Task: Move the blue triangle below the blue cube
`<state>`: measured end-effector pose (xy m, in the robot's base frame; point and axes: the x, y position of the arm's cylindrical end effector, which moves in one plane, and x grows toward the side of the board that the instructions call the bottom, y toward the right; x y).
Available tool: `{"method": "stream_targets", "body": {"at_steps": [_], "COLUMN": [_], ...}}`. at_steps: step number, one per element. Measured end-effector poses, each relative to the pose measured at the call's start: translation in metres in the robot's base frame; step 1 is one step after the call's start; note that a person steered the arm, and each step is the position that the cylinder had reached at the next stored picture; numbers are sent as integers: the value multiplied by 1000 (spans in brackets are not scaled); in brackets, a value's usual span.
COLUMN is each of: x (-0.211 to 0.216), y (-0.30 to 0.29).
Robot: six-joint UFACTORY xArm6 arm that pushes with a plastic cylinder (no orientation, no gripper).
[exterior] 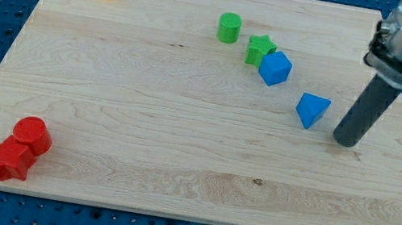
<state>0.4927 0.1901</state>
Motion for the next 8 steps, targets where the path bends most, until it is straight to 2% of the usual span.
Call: {"method": "stream_targets", "body": {"at_steps": [4, 6, 7, 8], "x": [0, -2, -17, -23], "y": [-21, 6, 16, -4]}}
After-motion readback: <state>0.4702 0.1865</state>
